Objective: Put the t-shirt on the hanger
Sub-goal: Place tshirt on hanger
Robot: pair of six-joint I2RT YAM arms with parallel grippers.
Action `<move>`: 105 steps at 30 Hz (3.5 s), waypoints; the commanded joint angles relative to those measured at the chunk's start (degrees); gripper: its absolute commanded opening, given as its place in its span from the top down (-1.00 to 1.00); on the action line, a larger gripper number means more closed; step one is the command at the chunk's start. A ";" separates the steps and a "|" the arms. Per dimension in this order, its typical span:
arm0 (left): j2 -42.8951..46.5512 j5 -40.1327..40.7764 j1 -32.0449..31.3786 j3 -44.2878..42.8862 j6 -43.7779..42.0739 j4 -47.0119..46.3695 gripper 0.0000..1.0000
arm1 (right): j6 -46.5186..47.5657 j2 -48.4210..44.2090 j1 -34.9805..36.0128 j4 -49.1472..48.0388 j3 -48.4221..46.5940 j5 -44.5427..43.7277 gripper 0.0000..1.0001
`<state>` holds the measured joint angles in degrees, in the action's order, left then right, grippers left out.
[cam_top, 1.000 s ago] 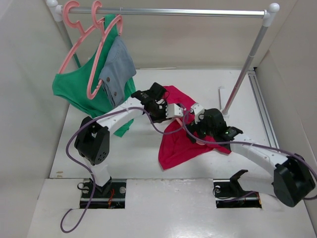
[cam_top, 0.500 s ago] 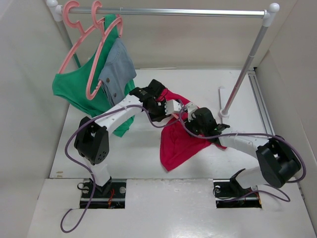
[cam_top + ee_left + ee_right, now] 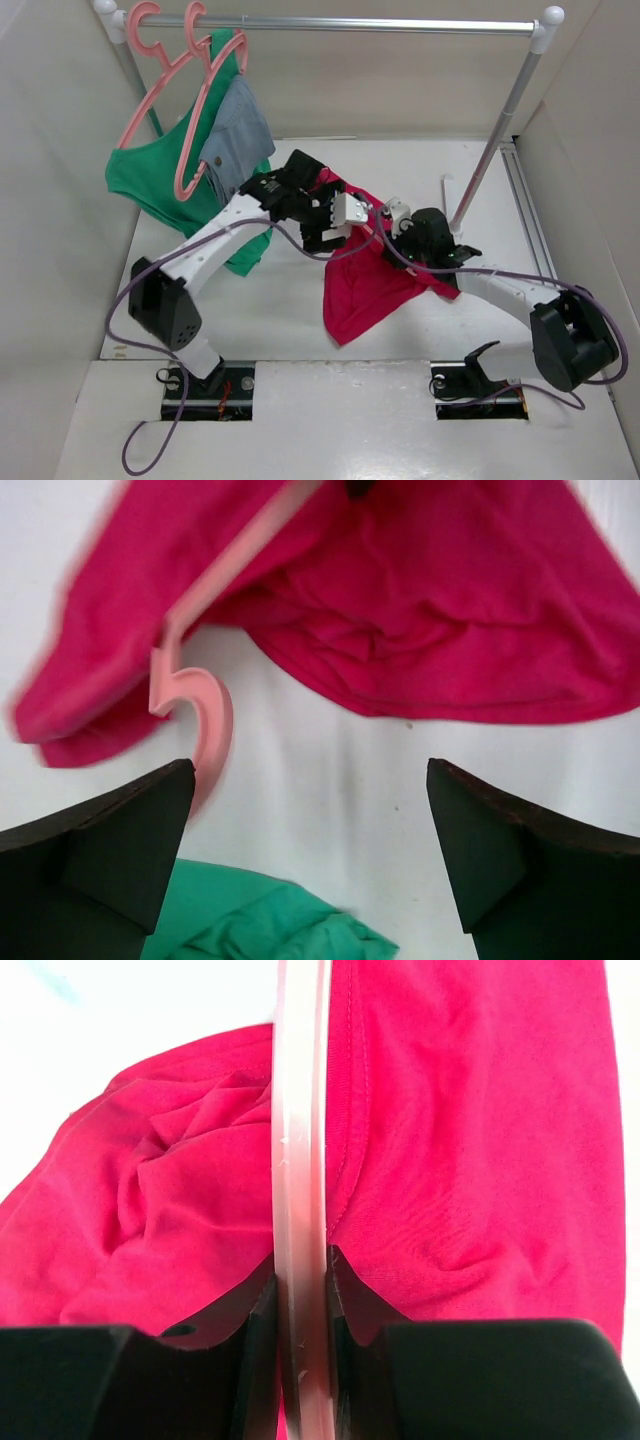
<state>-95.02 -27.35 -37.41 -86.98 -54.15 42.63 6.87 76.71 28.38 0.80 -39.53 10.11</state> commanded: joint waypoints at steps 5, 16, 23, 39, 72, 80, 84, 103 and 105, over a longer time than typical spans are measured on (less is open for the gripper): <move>19.07 -6.04 2.51 3.56 0.10 -13.17 -1.00 | 4.81 -4.37 -4.12 3.94 -0.72 13.08 1.00; 31.30 -6.39 7.88 24.92 8.34 -32.88 -0.47 | 9.47 -16.67 -7.46 10.97 -0.73 28.20 1.00; 30.69 -10.33 9.71 30.47 8.36 -37.97 -0.50 | 12.99 -18.35 -7.46 14.50 -1.96 33.30 1.00; 10.22 -26.26 10.87 23.70 -18.80 -14.42 -0.98 | 13.52 -22.03 -7.99 14.50 -1.96 33.84 1.00; 15.39 -23.02 9.28 22.29 -30.74 -2.29 1.00 | 8.61 -20.80 -9.48 11.08 -4.94 28.03 -0.39; 16.62 -17.73 8.76 25.89 -40.42 -2.10 1.00 | 2.27 -20.81 -14.41 -0.09 -4.94 42.67 -0.39; 16.10 -16.59 8.76 26.42 -29.03 -9.04 1.00 | 2.97 -20.81 -13.79 -0.62 -5.65 50.52 -0.42; 16.89 -17.82 8.76 24.93 -40.08 1.76 1.00 | -3.29 -13.78 -7.66 8.15 -3.27 13.47 -0.05; 16.89 -17.82 8.76 24.93 -39.46 1.23 1.00 | -1.87 -13.78 -3.01 10.71 -3.27 8.89 -0.21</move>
<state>-80.27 -43.79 -28.49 -61.19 -93.32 42.06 3.49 63.53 20.05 8.25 -41.71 27.79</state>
